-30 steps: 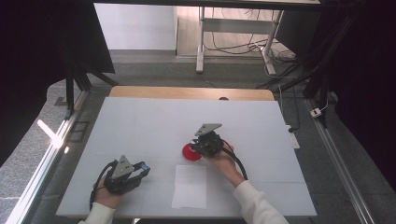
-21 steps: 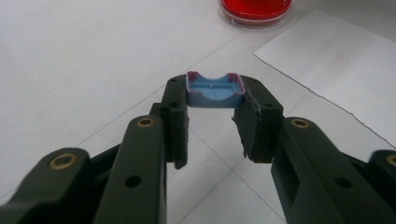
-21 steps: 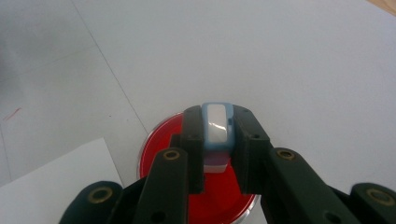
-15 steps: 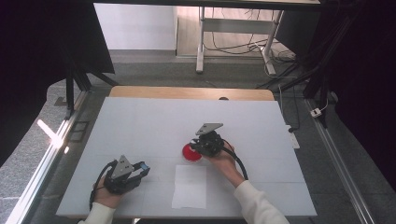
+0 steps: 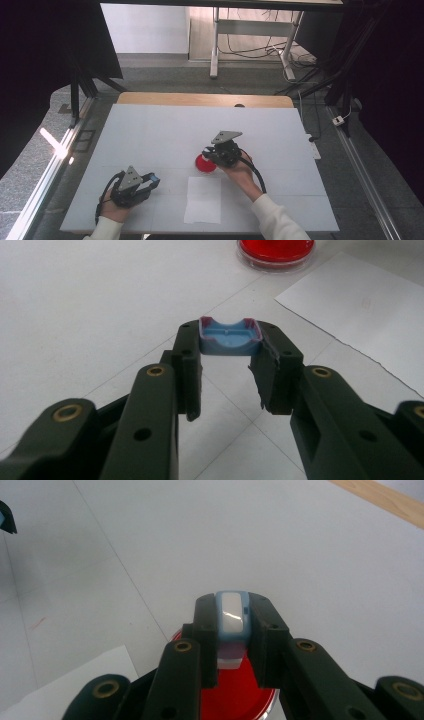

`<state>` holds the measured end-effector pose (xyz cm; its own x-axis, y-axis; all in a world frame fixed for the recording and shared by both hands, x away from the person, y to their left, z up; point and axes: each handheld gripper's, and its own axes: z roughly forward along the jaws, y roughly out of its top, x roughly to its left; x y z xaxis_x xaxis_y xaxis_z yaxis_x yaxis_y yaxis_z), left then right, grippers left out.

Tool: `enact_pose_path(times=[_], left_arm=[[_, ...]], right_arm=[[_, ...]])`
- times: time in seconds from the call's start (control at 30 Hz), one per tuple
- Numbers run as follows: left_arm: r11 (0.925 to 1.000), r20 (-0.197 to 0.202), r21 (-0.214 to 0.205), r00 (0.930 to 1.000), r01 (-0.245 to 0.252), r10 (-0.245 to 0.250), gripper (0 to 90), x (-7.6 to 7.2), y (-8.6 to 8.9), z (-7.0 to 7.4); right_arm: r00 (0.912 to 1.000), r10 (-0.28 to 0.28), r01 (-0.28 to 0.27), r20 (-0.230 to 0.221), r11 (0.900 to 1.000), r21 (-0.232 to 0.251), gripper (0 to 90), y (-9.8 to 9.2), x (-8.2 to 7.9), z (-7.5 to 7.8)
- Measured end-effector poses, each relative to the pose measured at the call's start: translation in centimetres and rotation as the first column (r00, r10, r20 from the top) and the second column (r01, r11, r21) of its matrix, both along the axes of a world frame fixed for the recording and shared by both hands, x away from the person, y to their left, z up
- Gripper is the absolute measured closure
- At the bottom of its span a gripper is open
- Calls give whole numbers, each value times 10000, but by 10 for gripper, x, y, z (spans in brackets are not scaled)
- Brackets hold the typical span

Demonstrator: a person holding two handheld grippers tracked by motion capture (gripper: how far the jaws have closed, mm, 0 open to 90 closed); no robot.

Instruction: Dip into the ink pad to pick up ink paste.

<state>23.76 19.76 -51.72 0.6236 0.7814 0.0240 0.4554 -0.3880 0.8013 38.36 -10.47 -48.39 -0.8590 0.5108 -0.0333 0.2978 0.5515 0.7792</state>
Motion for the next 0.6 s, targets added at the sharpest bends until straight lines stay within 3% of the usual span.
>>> enact_pose_path(times=[0.23, 0.43, 0.6], left_arm=[[10000, -19, 20, 10000, -2, 2, 653, 1, 0, 0], [10000, 1, 16, 10000, 4, -4, 653, 0, 0, 0], [10000, -5, 32, 10000, 14, -14, 653, 0, 0, 0]], right_arm=[[9997, 223, -227, 120, 9994, 263, 752, 0, -3, 6], [9994, 348, -349, -88, 9994, -60, 752, 2, -2, 1], [9992, 386, -386, -80, 9992, -39, 752, 3, -1, -1]])
